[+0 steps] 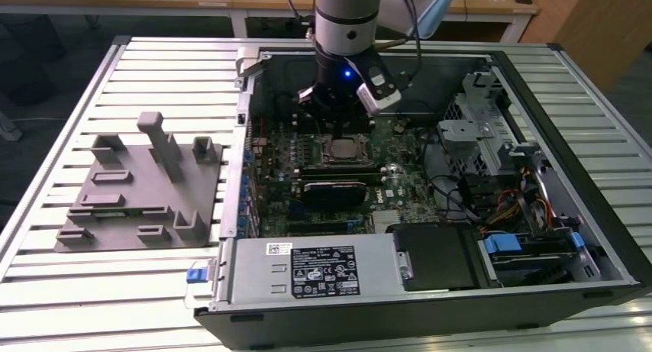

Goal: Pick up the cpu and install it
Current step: 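Close the cpu cover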

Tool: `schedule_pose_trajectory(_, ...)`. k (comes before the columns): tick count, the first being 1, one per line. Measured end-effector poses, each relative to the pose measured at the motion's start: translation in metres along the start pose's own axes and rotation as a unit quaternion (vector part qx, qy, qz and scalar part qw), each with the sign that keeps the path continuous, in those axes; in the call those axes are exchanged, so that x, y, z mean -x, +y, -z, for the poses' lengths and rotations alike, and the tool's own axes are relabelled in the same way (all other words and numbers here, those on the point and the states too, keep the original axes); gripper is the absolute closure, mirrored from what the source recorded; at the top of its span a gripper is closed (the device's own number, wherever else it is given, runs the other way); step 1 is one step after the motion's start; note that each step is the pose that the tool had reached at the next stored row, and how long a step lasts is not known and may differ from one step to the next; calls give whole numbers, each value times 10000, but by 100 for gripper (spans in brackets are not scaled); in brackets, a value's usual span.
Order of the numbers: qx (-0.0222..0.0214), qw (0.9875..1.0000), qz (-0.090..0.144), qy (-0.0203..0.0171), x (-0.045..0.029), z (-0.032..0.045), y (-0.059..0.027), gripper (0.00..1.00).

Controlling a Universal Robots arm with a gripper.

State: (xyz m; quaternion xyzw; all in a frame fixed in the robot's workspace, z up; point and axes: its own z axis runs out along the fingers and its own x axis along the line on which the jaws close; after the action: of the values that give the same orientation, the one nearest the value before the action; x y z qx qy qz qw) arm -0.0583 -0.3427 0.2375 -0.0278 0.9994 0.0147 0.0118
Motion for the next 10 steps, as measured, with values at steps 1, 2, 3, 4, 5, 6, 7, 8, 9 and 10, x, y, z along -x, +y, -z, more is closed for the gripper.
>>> schedule_pose_trajectory(1,0,10000,1,0,21,-1,-1,89)
schedule_pose_trajectory(2,0,10000,1,0,45,-1,-3,89)
schedule_pose_trajectory(3,0,10000,1,1,68,-1,-4,89)
schedule_pose_trajectory(4,1,10000,0,1,90,-2,-5,89)
schedule_pose_trajectory(5,0,10000,0,1,105,-2,-6,89)
schedule_pose_trajectory(6,0,10000,0,1,122,-3,-7,89)
schedule_pose_trajectory(7,0,10000,1,1,140,-3,-8,89)
schedule_pose_trajectory(8,0,10000,1,1,160,-4,-9,89)
schedule_pose_trajectory(9,1,10000,1,1,183,-5,-10,89)
schedule_pose_trajectory(10,0,10000,0,1,201,-5,-12,89)
